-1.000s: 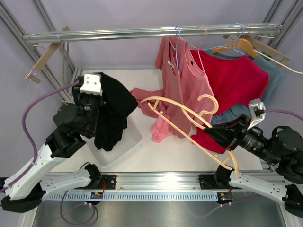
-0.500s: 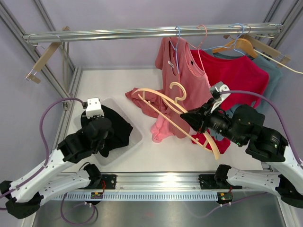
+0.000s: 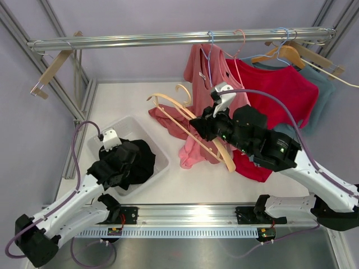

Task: Remove the t-shirt from the hanger

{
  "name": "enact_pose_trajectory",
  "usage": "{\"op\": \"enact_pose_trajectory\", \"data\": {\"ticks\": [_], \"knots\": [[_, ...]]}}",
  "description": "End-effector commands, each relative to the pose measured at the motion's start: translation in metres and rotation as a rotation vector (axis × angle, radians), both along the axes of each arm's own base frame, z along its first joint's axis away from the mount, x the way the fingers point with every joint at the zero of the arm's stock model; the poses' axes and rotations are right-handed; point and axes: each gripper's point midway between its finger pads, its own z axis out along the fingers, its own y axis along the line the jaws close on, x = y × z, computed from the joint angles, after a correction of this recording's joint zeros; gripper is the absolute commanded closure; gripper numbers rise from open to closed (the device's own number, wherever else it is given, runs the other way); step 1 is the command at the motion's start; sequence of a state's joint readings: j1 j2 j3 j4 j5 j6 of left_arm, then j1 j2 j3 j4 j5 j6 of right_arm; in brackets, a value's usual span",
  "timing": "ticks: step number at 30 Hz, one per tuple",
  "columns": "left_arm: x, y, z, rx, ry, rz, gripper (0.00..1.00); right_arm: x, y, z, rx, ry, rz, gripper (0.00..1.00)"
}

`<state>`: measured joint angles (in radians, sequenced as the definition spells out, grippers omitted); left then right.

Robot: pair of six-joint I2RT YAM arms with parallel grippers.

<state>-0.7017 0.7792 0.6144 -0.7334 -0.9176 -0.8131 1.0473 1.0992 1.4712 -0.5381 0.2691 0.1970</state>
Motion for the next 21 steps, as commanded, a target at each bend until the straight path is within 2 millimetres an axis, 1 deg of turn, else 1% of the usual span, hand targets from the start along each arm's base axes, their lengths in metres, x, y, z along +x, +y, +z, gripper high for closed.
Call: {"op": "enact_pose_trajectory", "data": {"ticks": [1,2,3,4,5,6,7,8,9,10,11,12,14,15,16,17,18,19,20,21], "knots": [[0.036,-0.01,0.002,-0.167,-0.104,0.03,0.83,0.01,0.012,0.04,0.082,-0.084,-0.012,1.0],[0.039,-0.015,-0.009,-0.21,-0.072,-0.004,0.76,0.013,0.014,0.04,0.073,-0.088,-0.018,1.0],[0.044,-0.003,-0.012,-0.223,-0.073,0.03,0.6,0.018,0.021,0.042,0.066,-0.092,-0.023,1.0],[0.052,-0.005,-0.009,-0.262,-0.099,0.023,0.51,0.023,0.023,0.041,0.055,-0.094,-0.039,1.0],[0.055,-0.01,-0.013,-0.304,-0.08,-0.006,0.43,0.026,0.024,0.047,0.058,-0.105,-0.048,1.0],[0.059,-0.005,-0.014,-0.322,-0.084,0.011,0.36,0.03,0.028,0.046,0.049,-0.106,-0.053,1.0],[0.064,-0.008,-0.011,-0.353,-0.099,-0.001,0.26,0.037,0.036,0.039,0.026,-0.1,-0.064,1.0],[0.067,-0.017,-0.013,-0.387,-0.077,-0.035,0.22,0.04,0.039,0.04,0.018,-0.106,-0.068,1.0],[0.071,-0.019,-0.006,-0.405,-0.087,-0.044,0.18,0.043,0.04,0.046,0.025,-0.115,-0.075,1.0],[0.071,-0.024,-0.001,-0.419,-0.087,-0.063,0.1,0.05,0.046,0.041,0.005,-0.115,-0.09,1.0],[0.071,-0.032,0.003,-0.445,-0.081,-0.098,0.08,0.054,0.048,0.043,-0.006,-0.124,-0.097,1.0],[0.071,-0.035,0.019,-0.464,-0.114,-0.122,0.05,0.06,0.055,0.046,-0.01,-0.131,-0.103,1.0],[0.064,-0.038,0.031,-0.486,-0.124,-0.146,0.01,0.071,0.057,0.049,-0.022,-0.138,-0.108,1.0],[0.061,-0.038,0.052,-0.501,-0.181,-0.164,0.01,0.078,0.065,0.054,-0.016,-0.14,-0.104,1.0],[0.054,-0.037,0.056,-0.502,-0.175,-0.167,0.01,0.081,0.068,0.055,-0.018,-0.138,-0.093,1.0],[0.051,-0.036,0.061,-0.509,-0.182,-0.17,0.01,0.088,0.069,0.058,-0.022,-0.145,-0.098,1.0],[0.047,-0.032,0.068,-0.514,-0.197,-0.162,0.01,0.095,0.075,0.064,-0.015,-0.154,-0.099,1.0],[0.044,-0.029,0.066,-0.51,-0.179,-0.157,0.01,0.097,0.08,0.067,-0.011,-0.162,-0.089,1.0],[0.042,-0.032,0.063,-0.516,-0.163,-0.177,0.01,0.099,0.084,0.071,-0.01,-0.176,-0.084,1.0],[0.042,-0.028,0.058,-0.512,-0.149,-0.166,0.01,0.099,0.084,0.09,0.023,-0.199,-0.083,1.0]]}}
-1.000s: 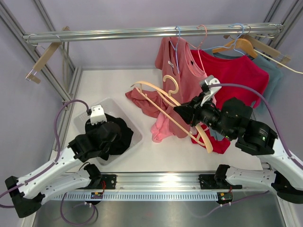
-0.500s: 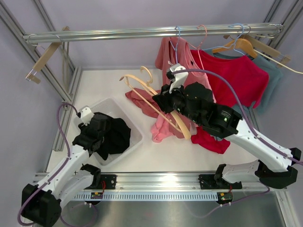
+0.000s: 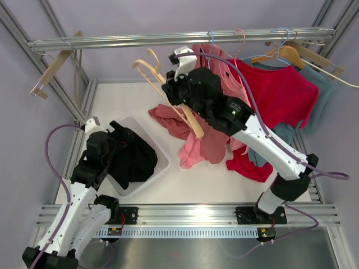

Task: Remove the t-shirt from the hanger

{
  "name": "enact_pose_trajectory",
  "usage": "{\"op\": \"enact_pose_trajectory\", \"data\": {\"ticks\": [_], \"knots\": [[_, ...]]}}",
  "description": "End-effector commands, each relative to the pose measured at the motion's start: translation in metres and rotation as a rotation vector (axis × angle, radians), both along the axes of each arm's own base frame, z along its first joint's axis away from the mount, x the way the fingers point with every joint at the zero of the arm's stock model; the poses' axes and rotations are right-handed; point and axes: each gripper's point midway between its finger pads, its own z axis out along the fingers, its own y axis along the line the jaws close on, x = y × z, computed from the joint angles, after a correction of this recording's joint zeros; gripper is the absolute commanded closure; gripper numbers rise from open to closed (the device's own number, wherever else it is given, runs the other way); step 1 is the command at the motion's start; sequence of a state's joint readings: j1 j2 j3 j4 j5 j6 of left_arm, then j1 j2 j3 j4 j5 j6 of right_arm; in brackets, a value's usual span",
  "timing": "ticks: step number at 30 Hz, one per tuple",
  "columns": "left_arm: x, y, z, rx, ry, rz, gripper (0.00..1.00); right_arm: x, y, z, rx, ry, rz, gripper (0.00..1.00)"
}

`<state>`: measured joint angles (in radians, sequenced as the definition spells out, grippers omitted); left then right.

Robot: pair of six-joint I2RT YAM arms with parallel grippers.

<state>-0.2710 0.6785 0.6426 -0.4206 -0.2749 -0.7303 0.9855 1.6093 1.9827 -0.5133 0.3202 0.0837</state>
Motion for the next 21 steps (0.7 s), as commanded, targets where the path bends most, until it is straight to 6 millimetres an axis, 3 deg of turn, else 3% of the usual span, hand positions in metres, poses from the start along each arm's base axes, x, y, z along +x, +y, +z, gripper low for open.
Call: {"op": "enact_pose_trajectory", "data": {"ticks": [1,2,3,4,5,8,10,11,13,14,18,21], "knots": [[-0.006,-0.006,-0.007,-0.025,0.067,-0.062,0.01,0.006,0.01,0.041,0.043,-0.087,0.036,1.0],[-0.007,-0.005,-0.018,-0.029,0.107,-0.067,0.01,0.011,0.015,0.041,0.029,-0.088,0.035,1.0],[-0.006,0.002,-0.026,-0.043,0.135,-0.048,0.01,0.01,0.013,0.061,0.057,-0.115,0.031,1.0],[-0.008,-0.004,-0.035,-0.08,0.171,-0.078,0.01,0.02,0.023,0.041,0.007,-0.084,0.024,1.0],[-0.011,-0.002,-0.045,-0.09,0.195,-0.074,0.01,0.021,0.025,0.04,-0.001,-0.084,0.023,1.0],[-0.015,0.0,-0.046,-0.1,0.179,-0.068,0.01,0.025,0.033,0.033,0.001,-0.078,0.03,1.0],[-0.018,-0.008,-0.036,-0.126,0.138,-0.107,0.01,0.023,0.035,0.039,0.026,-0.088,0.046,1.0],[-0.019,-0.009,-0.021,-0.128,0.085,-0.123,0.01,0.023,0.033,0.049,0.045,-0.102,0.047,1.0],[-0.024,-0.011,-0.006,-0.116,0.034,-0.154,0.01,0.028,0.038,0.044,0.031,-0.093,0.051,1.0],[-0.028,-0.011,0.008,-0.118,-0.019,-0.16,0.01,0.028,0.036,0.057,0.052,-0.113,0.049,1.0],[-0.04,-0.023,0.045,-0.118,-0.139,-0.253,0.01,0.047,0.047,0.048,0.048,-0.103,0.044,1.0],[-0.052,-0.042,0.057,-0.103,-0.174,-0.394,0.01,0.06,0.053,0.045,0.063,-0.108,0.035,1.0]]}}
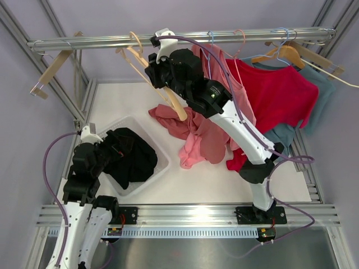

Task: Remove the t-shirt from the hanger

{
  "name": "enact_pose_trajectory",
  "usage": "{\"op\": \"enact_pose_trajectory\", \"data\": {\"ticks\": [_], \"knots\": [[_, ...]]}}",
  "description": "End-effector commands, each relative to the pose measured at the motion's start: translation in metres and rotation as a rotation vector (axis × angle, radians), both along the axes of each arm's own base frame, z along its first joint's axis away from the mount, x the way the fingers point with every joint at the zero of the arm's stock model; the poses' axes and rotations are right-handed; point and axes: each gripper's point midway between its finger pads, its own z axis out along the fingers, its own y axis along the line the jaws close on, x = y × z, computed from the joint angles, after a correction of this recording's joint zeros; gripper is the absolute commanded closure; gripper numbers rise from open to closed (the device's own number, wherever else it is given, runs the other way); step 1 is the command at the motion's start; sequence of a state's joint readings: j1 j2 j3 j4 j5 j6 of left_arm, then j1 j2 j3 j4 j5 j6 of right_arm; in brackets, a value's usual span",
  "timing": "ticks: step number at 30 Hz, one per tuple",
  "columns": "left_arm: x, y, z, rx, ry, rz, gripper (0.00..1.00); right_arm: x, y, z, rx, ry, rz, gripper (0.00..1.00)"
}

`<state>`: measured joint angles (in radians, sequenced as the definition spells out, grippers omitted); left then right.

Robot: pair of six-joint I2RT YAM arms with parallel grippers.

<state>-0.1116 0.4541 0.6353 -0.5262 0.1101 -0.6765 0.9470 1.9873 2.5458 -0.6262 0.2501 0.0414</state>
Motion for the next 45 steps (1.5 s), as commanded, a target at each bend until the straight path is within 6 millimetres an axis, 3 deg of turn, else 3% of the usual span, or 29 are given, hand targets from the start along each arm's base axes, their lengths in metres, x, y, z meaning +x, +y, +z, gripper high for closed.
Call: {"op": "enact_pose_trajectory", "data": {"ticks": [1,8,16,19,24,25,34,39,45], "knots": [[-0.017,-0.034,0.038,0.007,-0.123,-0.24,0.01,0.013,0.001,0.019,0.05,-0.059,0.0,1.0],[-0.061,-0.066,0.066,0.058,-0.278,-0.524,0.01,0.037,0.021,0.025,0.156,-0.082,0.011,1.0],[-0.079,-0.077,0.062,0.051,-0.307,-0.63,0.01,0.059,0.034,0.029,0.259,-0.105,0.006,1.0],[-0.079,-0.077,0.058,0.065,-0.307,-0.63,0.01,0.07,0.036,0.016,0.259,-0.082,0.002,1.0],[-0.082,-0.077,0.062,0.061,-0.318,-0.633,0.01,0.081,0.045,-0.019,0.215,-0.018,0.001,1.0],[-0.082,-0.077,0.064,0.061,-0.322,-0.631,0.01,0.082,0.05,-0.034,0.198,0.009,0.003,1.0],[-0.078,-0.075,0.061,0.067,-0.314,-0.611,0.01,0.074,0.052,-0.041,0.206,0.043,0.026,1.0],[-0.078,-0.073,0.067,0.07,-0.328,-0.6,0.01,0.06,0.044,-0.022,0.228,0.025,0.033,1.0],[-0.075,-0.07,0.074,0.073,-0.337,-0.568,0.01,0.047,0.033,-0.02,0.223,0.045,0.038,0.89]]}}
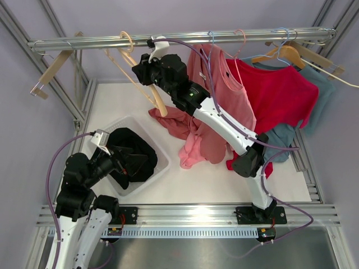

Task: Remove the t-shirt from the hanger

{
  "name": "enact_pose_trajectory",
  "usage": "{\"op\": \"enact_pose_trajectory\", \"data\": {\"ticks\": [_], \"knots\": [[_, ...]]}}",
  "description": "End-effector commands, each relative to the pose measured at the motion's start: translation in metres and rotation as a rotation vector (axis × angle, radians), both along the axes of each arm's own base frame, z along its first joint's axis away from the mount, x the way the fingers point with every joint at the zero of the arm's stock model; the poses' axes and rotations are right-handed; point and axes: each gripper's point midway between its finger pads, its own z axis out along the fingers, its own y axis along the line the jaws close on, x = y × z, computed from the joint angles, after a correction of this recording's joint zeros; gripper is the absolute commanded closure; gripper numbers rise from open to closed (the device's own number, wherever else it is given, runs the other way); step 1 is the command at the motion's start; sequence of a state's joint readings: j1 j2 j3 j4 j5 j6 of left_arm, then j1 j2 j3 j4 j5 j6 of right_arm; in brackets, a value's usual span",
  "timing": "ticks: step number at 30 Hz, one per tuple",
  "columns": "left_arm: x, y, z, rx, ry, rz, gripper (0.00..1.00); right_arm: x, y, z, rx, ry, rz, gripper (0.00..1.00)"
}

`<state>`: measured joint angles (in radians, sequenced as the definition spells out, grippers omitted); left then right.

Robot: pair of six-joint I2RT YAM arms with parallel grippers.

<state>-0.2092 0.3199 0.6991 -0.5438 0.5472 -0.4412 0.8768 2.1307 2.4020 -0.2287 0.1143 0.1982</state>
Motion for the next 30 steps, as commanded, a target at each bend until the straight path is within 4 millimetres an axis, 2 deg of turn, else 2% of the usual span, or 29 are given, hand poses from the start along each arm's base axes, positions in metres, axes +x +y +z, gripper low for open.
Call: {"op": "enact_pose_trajectory", "data": {"ticks": [1,2,5,6,8,9,10,12,13,15,16,18,19,21,22,24,25,27,28,30], "knots": [[-0.002,0.001,0.023,-0.014,-0.065,0.008,0.01,-0.015,-0.028,0.025,0.015,0.014,-0.022,0.86],[-0.002,0.001,0.024,-0.014,-0.067,0.01,0.01,-0.018,-0.031,0.029,0.02,0.012,-0.019,0.79],[-0.001,0.002,0.026,-0.014,-0.067,0.013,0.01,-0.021,-0.035,0.028,0.014,0.017,-0.022,0.68],[0.0,0.001,0.026,-0.014,-0.064,0.011,0.01,-0.022,-0.036,0.028,0.014,0.021,-0.024,0.61],[0.0,0.001,0.028,-0.014,-0.067,0.01,0.01,-0.028,-0.04,0.033,0.012,0.019,-0.012,0.55],[-0.001,0.001,0.029,-0.015,-0.07,0.01,0.01,-0.029,-0.04,0.032,0.01,0.023,-0.005,0.48],[-0.001,0.001,0.029,-0.015,-0.074,0.009,0.01,-0.033,-0.044,0.039,0.015,0.018,-0.001,0.46],[-0.002,0.001,0.029,-0.015,-0.074,0.008,0.01,-0.039,-0.047,0.039,0.001,0.026,0.011,0.41],[-0.001,0.001,0.029,-0.015,-0.07,0.007,0.01,-0.044,-0.053,0.047,0.01,0.018,0.011,0.41],[-0.001,0.001,0.03,-0.017,-0.069,0.005,0.01,-0.049,-0.059,0.046,-0.005,0.019,0.012,0.38],[-0.001,0.0,0.03,-0.017,-0.067,0.004,0.01,-0.056,-0.068,0.058,0.005,0.002,0.012,0.37],[-0.003,-0.001,0.032,-0.02,-0.072,-0.005,0.01,-0.06,-0.079,0.052,-0.035,0.003,-0.005,0.37],[-0.003,-0.001,0.033,-0.023,-0.071,-0.007,0.01,-0.066,-0.094,0.064,-0.029,-0.013,-0.029,0.39],[-0.004,-0.002,0.037,-0.029,-0.071,-0.012,0.01,-0.064,-0.113,0.052,-0.09,-0.007,-0.085,0.41],[-0.004,-0.002,0.039,-0.032,-0.071,-0.013,0.01,-0.065,-0.134,0.062,-0.084,-0.019,-0.135,0.42],[-0.003,-0.003,0.041,-0.036,-0.066,-0.014,0.01,-0.062,-0.156,0.047,-0.145,0.007,-0.191,0.47],[-0.003,-0.003,0.044,-0.041,-0.068,-0.017,0.01,-0.059,-0.181,0.053,-0.142,0.007,-0.252,0.47],[-0.002,-0.006,0.044,-0.044,-0.049,-0.03,0.01,-0.053,-0.204,0.036,-0.187,0.047,-0.303,0.47],[-0.001,-0.007,0.045,-0.049,-0.046,-0.037,0.01,-0.046,-0.226,0.036,-0.186,0.058,-0.344,0.47],[-0.001,-0.01,0.046,-0.061,-0.037,-0.055,0.01,-0.038,-0.245,0.019,-0.226,0.11,-0.379,0.47]]}}
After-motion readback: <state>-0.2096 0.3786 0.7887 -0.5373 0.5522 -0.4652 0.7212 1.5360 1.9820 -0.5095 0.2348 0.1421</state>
